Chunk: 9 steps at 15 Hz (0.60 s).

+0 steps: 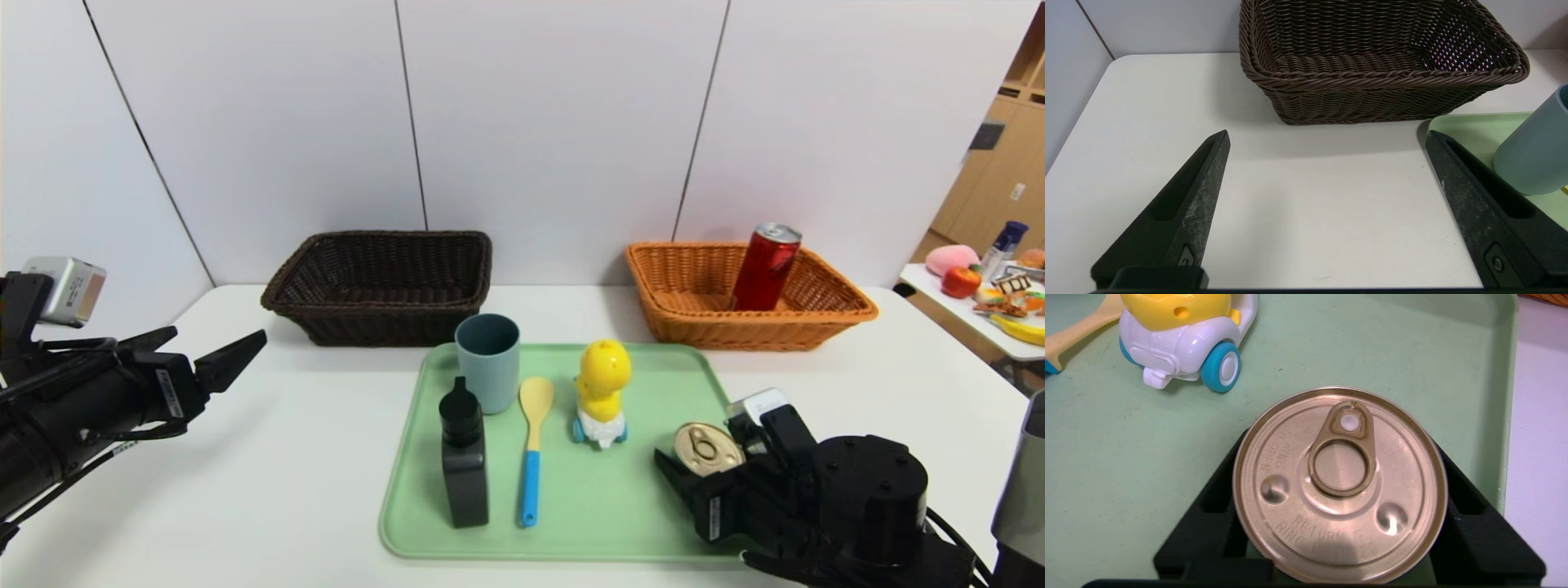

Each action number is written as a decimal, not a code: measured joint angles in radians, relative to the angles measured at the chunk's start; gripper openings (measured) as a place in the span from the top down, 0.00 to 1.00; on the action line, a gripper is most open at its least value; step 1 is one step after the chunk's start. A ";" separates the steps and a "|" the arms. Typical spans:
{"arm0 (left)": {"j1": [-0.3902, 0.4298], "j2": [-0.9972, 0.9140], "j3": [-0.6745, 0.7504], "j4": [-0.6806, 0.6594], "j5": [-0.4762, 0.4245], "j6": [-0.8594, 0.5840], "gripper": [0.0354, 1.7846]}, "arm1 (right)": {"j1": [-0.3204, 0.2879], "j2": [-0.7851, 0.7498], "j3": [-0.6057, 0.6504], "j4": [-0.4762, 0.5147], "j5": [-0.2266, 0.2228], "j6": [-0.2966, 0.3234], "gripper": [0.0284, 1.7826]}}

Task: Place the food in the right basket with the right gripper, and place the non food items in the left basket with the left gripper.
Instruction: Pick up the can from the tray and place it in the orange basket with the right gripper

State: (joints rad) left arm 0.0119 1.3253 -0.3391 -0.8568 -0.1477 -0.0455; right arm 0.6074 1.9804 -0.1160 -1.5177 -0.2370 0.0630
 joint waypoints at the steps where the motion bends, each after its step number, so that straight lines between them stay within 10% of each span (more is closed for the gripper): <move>1: 0.000 0.000 0.000 0.000 0.000 0.000 0.06 | 0.000 0.000 0.000 -0.001 0.000 0.000 0.41; 9: 0.000 0.005 0.002 0.000 0.000 0.000 0.06 | 0.000 -0.015 -0.008 0.003 0.001 0.013 0.42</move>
State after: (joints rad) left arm 0.0119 1.3300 -0.3372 -0.8568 -0.1481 -0.0455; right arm 0.6070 1.9657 -0.1236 -1.5149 -0.2362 0.0764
